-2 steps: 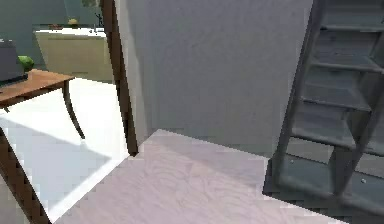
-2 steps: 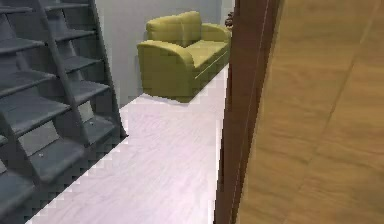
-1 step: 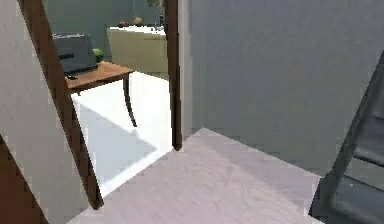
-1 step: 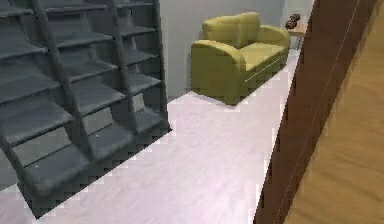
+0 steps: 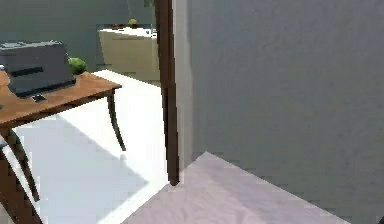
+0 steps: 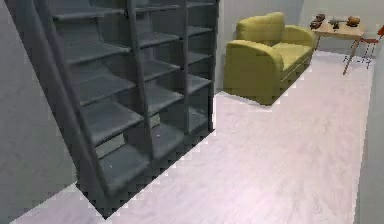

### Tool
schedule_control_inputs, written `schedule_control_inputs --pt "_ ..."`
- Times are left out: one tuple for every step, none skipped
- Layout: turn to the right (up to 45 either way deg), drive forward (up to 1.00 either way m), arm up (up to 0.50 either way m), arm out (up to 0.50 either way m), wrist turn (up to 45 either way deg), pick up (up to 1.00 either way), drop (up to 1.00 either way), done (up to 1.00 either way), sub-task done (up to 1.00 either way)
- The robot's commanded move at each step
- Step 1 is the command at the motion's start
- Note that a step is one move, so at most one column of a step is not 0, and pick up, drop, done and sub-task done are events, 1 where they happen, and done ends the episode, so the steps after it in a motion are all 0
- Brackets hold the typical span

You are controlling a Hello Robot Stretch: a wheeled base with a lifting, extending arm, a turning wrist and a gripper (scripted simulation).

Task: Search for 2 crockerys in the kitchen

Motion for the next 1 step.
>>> schedule_control_inputs --pt "-24.0 0.00 0.00 0.00 0.0 0.00 0.00 0.00 0.00"
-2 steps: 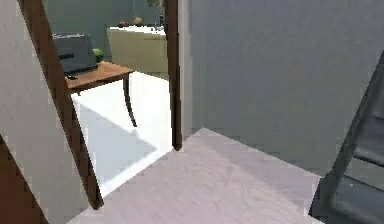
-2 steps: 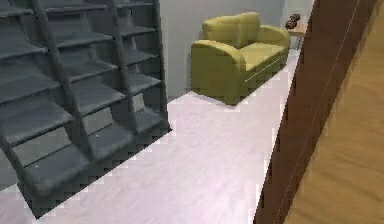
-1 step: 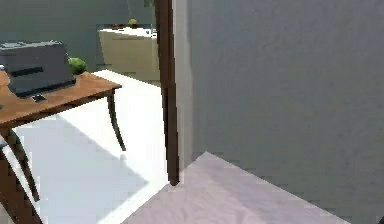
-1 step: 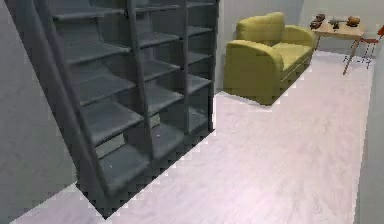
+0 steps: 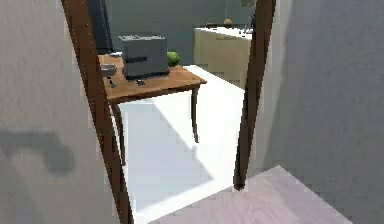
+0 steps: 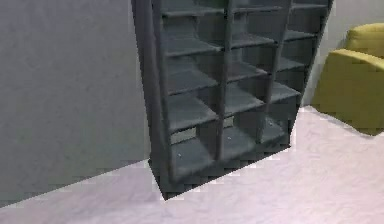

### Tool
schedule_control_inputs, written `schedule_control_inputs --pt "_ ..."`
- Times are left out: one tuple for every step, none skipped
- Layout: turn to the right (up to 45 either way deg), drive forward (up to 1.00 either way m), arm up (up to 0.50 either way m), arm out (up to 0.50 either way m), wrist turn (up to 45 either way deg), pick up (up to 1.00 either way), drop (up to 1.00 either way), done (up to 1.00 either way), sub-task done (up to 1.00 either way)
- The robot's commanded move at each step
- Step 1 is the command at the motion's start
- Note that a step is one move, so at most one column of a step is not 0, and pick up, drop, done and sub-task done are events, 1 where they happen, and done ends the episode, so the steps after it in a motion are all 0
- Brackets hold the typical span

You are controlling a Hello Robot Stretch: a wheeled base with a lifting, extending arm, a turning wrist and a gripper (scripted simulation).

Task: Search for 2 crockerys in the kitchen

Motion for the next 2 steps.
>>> schedule_control_inputs --pt "0.0 0.90 0.00 0.00 0.0 0.00 0.00 0.00 0.00" --pt "-36.0 0.00 0.00 0.00 0.0 0.00 0.00 0.00 0.00"
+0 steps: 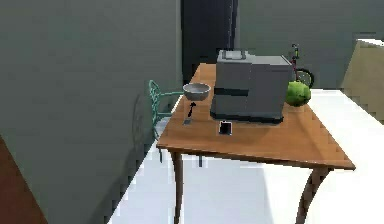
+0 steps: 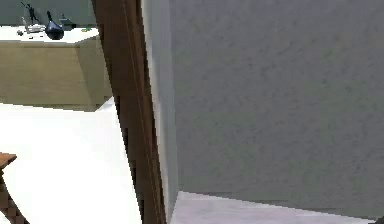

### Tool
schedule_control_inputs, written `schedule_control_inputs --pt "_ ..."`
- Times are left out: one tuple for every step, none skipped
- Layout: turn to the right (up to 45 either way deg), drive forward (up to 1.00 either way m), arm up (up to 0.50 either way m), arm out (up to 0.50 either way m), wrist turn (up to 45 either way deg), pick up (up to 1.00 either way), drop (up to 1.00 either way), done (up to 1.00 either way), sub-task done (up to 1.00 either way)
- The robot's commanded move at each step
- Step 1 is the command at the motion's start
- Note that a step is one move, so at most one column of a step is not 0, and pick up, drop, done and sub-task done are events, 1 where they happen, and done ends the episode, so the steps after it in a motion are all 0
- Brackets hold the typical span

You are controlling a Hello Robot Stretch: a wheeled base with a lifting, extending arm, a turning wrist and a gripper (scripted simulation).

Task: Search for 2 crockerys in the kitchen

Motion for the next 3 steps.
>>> schedule_control_inputs --pt "0.0 0.50 0.00 0.00 0.0 0.00 0.00 0.00 0.00" --pt "0.0 0.00 0.00 0.00 0.0 0.00 0.00 0.00 1.00" --pt "45.0 0.00 0.00 0.00 0.0 0.00 0.00 0.00 0.00"
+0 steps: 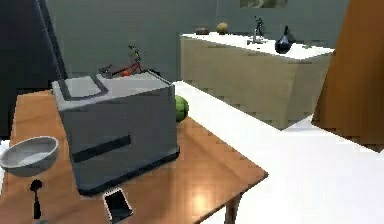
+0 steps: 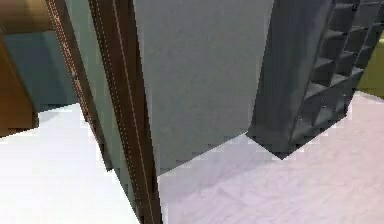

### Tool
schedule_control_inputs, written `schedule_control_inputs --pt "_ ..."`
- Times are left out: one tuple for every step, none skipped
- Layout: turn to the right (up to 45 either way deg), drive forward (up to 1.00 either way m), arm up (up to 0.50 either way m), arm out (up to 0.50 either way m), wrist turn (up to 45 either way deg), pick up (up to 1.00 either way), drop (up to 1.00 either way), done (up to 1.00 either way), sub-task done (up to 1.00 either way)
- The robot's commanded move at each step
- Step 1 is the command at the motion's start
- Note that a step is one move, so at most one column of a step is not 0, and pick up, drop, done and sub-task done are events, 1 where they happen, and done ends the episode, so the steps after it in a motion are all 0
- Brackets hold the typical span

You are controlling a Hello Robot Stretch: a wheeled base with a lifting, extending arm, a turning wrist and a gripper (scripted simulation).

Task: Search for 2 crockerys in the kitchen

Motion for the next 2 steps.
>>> schedule_control_inputs --pt "45.0 0.00 0.00 0.00 0.0 0.00 0.00 0.00 0.00" --pt "0.0 0.85 0.00 0.00 0.0 0.00 0.00 0.00 0.00"
